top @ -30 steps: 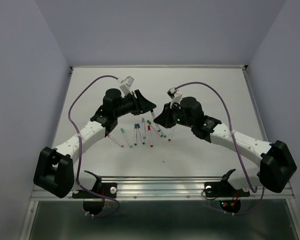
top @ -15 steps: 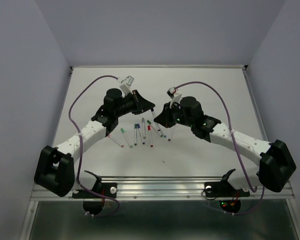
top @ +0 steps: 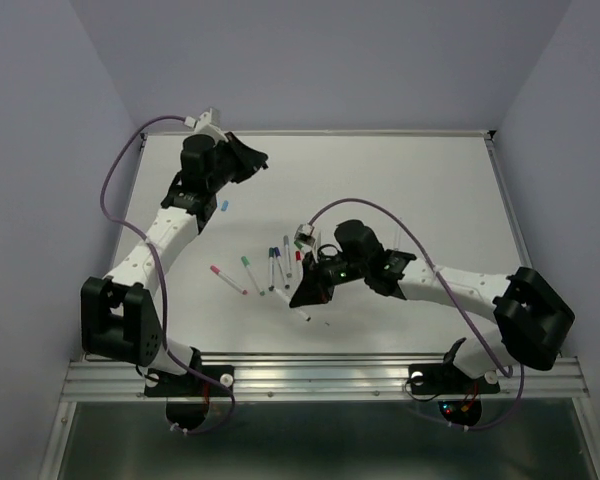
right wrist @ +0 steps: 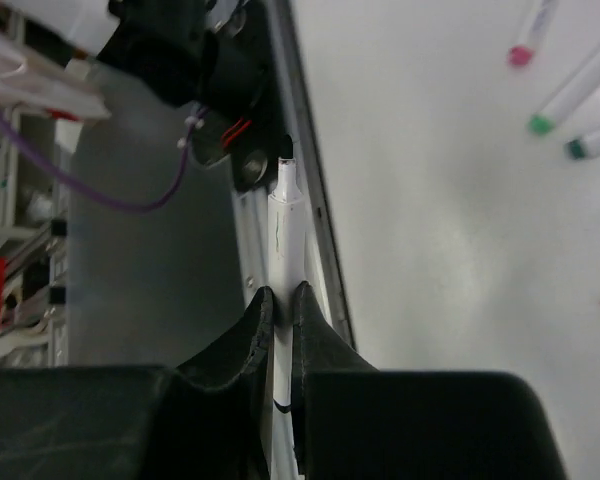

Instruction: Open the pen caps

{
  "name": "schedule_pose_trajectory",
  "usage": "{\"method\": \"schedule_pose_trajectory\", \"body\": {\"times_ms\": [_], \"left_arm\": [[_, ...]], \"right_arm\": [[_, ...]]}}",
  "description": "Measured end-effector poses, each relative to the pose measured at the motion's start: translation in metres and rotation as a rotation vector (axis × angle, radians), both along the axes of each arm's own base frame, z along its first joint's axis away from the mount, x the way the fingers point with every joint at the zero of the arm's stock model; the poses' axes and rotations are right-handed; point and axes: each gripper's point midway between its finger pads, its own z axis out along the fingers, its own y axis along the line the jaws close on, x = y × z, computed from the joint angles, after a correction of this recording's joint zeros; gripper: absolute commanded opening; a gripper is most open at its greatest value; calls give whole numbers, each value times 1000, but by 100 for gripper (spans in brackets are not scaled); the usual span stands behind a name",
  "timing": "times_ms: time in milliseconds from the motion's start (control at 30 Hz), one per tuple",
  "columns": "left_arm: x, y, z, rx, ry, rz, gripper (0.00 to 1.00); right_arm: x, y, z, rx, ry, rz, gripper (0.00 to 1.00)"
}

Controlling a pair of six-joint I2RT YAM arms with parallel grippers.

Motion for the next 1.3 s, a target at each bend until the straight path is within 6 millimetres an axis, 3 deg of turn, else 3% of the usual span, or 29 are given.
{"method": "schedule_pose_trajectory", "body": {"times_ms": [33,67,133,267,367,500,600,733,833,1000,1133,1300], "left_arm": [[5,6,5,-3,-17,21,0],[16,24,14,-8,-47,74,0],[24,41,20,-12,-69,120,0],[26,52,12,14,-48,151,0],[28,63,-6,74,1,186,0],[33,96,-56,182,134,274,0],[35,127,-94,251,240,350,0],[30,165,-143,349,381,447,0],[27,180,-177,418,483,475,0],[27,188,-216,478,586,473,0],[31,194,-228,499,622,477,9],[39,197,-231,504,625,485,30]], "right_arm": [[-10,0,-2,-1,16,34,1],[-27,-2,-7,-8,46,82,1],[-33,-7,-9,-20,64,82,1],[-7,-18,6,-27,13,-69,1],[21,-31,8,-56,-9,-212,1],[80,-77,-10,-157,11,-497,1],[132,-140,-31,-300,19,-802,1],[167,-205,-48,-440,25,-1059,1],[183,-253,-61,-538,42,-1217,1],[194,-313,-91,-687,112,-1373,1],[195,-329,-109,-757,149,-1401,2],[195,-336,-124,-807,185,-1397,20]]}}
